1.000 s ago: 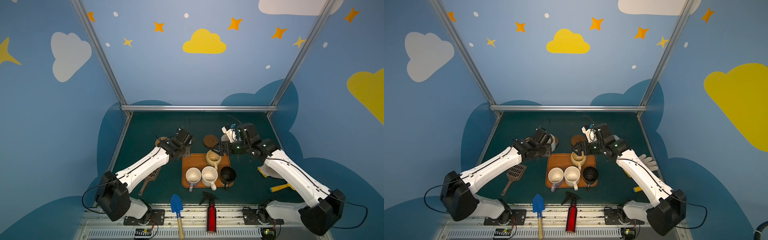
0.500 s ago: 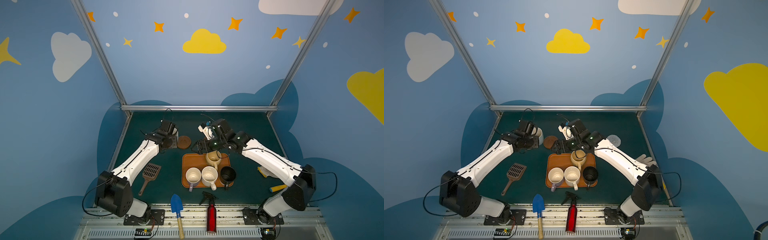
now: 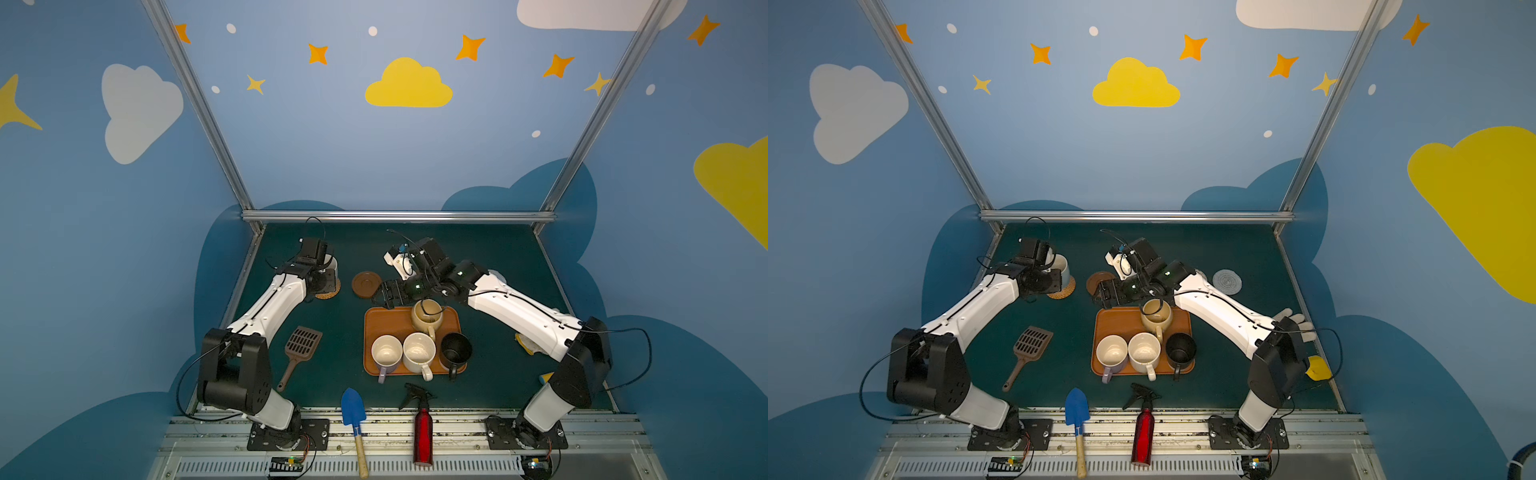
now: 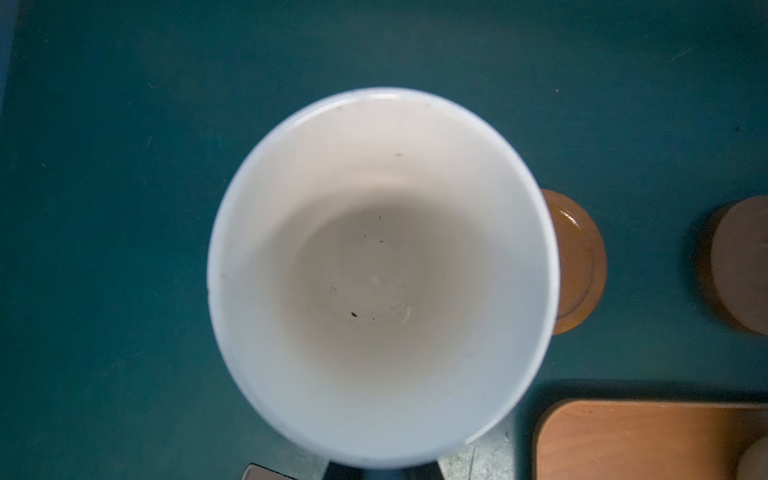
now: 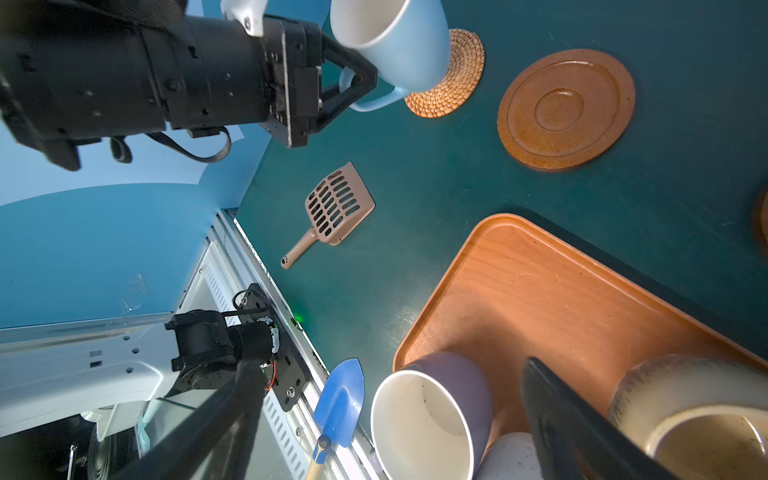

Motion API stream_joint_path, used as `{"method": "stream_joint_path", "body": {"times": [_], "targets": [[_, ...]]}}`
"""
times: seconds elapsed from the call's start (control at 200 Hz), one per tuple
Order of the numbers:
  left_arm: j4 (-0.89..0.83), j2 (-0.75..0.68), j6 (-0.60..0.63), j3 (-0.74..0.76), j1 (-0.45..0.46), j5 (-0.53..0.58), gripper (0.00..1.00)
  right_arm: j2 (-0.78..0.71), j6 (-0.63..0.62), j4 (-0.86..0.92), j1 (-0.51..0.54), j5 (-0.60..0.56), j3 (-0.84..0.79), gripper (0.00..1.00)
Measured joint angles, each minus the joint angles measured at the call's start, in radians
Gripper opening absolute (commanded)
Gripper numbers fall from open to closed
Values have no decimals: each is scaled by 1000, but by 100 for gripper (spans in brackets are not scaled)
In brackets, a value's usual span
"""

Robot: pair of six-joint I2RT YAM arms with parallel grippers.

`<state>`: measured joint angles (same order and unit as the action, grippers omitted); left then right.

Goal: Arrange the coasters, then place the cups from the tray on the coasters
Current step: 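Carry the white mug onto the rattan coaster with the left gripper while the right hovers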

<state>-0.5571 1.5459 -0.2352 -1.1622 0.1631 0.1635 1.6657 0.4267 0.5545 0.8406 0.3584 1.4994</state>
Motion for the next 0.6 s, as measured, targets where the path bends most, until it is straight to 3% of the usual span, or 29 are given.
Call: {"method": "stream_joint_path", "body": {"times": [0.596], "targets": [[43, 70, 68, 22, -35, -29, 3, 62, 12, -10, 10, -34, 0, 96]]}}
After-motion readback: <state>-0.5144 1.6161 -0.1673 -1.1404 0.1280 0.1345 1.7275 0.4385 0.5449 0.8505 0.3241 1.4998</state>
